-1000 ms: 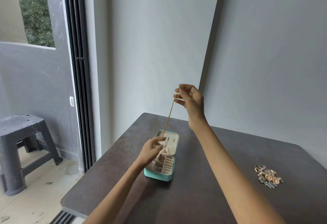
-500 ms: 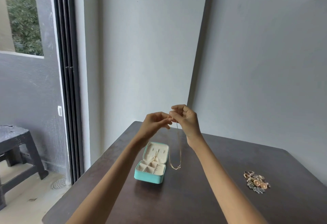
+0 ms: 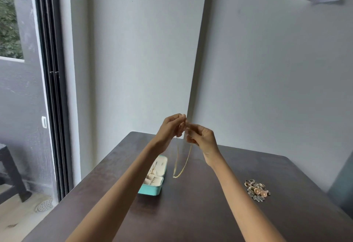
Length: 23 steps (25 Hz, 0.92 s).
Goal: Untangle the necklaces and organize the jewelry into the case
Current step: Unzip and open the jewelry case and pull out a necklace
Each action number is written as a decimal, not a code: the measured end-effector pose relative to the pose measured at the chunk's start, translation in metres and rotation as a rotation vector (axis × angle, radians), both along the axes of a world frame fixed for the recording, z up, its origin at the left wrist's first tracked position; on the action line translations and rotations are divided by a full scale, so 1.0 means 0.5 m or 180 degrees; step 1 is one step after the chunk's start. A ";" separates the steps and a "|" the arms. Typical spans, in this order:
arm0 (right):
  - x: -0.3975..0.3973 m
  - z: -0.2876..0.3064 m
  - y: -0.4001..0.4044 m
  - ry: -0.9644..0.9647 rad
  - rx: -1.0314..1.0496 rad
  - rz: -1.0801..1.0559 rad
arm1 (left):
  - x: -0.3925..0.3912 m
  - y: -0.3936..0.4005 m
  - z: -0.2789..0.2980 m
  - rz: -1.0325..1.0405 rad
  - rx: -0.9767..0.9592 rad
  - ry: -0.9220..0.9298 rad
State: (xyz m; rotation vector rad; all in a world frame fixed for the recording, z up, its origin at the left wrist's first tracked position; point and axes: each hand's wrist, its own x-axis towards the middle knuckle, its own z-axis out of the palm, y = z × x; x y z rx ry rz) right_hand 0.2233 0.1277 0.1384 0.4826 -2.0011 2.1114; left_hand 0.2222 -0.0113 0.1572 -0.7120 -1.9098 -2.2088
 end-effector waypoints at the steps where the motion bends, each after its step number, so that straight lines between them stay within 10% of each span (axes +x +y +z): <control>1: -0.002 -0.013 0.011 -0.0066 0.0085 -0.0033 | 0.000 0.010 0.005 -0.0007 -0.0016 -0.0018; 23: -0.018 -0.280 0.095 -0.0839 0.1197 -0.0954 | -0.058 0.067 -0.012 0.0073 -0.0350 -0.0123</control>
